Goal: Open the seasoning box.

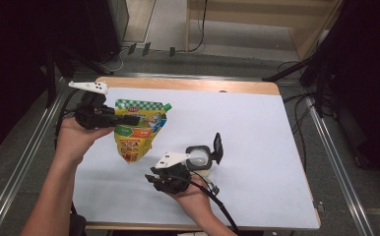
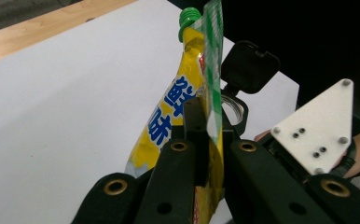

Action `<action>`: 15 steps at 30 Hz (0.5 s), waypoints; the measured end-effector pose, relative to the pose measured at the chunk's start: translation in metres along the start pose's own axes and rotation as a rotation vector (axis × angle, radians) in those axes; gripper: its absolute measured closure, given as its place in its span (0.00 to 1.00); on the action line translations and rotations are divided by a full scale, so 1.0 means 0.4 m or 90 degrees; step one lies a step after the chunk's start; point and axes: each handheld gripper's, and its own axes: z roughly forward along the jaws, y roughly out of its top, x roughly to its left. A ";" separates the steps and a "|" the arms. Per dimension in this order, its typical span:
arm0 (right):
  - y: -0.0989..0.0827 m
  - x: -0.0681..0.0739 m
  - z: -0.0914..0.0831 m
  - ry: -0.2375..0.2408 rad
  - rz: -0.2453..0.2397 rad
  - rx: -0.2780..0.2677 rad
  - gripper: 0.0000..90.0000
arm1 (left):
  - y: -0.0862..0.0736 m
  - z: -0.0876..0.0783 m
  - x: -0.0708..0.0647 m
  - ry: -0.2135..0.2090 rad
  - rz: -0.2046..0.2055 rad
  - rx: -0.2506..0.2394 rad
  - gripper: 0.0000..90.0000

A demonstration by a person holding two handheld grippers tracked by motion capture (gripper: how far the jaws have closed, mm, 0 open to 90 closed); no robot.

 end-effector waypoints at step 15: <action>-0.014 -0.045 0.096 -0.081 0.075 -0.038 0.82 | -0.001 -0.034 -0.042 -0.052 -0.002 -0.028 1.00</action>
